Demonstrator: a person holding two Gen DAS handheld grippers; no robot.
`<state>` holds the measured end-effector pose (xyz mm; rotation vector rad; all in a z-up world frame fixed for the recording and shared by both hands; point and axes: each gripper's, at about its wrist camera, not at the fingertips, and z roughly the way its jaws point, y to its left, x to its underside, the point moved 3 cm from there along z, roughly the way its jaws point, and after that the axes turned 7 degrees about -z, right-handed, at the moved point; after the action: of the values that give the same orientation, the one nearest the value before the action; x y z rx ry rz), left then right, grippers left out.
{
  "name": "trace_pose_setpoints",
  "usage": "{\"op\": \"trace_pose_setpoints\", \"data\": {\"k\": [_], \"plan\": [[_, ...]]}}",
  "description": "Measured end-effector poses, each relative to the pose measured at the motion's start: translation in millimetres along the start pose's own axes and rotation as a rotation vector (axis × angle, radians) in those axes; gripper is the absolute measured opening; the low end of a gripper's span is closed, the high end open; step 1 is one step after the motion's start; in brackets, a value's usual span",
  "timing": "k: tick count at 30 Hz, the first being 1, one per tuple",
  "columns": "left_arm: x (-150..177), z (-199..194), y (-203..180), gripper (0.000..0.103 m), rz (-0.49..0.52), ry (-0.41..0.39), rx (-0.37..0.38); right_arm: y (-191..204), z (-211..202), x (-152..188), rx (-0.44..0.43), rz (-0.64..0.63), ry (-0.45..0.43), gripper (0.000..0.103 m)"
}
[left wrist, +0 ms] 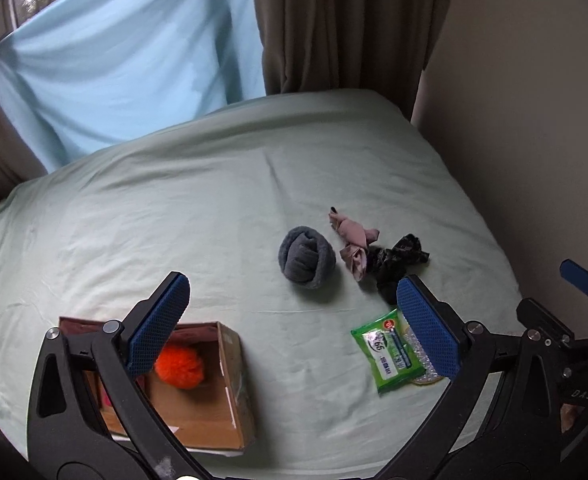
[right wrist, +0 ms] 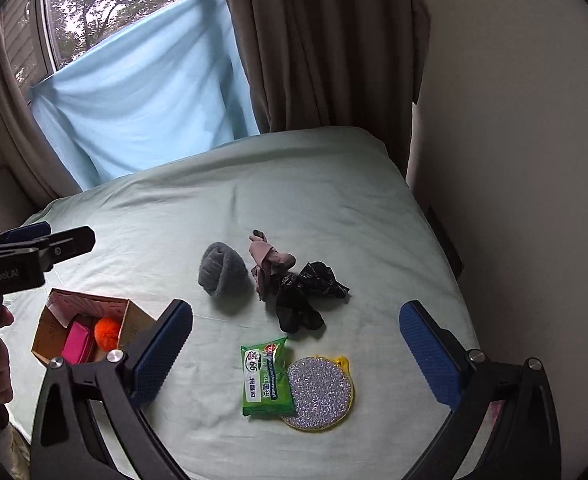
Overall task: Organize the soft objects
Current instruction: 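Grasp the grey beanie with the left tool while the right tool grasps the black fabric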
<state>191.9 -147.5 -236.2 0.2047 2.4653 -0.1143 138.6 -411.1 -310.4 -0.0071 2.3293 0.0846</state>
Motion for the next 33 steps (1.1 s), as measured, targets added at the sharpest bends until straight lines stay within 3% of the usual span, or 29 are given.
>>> {"op": "trace_pose_setpoints", "data": {"k": [15,22,24,28,30,33], "plan": [[10.3,213.4,-14.7,0.103,0.109,0.289,0.024,-15.4,146.1,41.7,-0.009,0.152,0.155,0.103],[14.7,278.2,-16.7,0.103,0.141,0.359,0.005,-13.6,201.6,54.7,0.009,0.171,0.213,0.103],[15.8,291.7,-15.9,0.103,0.145,0.373,0.003,-10.0,213.2,57.6,0.01,0.157,0.226,0.096],[20.6,309.6,-17.3,0.103,0.17,0.398,0.008,-2.1,229.5,58.4,0.013,0.111,0.222,0.095],[22.0,313.7,-18.8,0.101,0.184,0.4,0.02,0.2,237.0,57.9,0.014,0.091,0.226,0.084],[23.1,317.0,-20.3,0.089,0.197,0.402,0.047,2.3,247.2,58.4,0.025,0.077,0.241,0.074]]}}
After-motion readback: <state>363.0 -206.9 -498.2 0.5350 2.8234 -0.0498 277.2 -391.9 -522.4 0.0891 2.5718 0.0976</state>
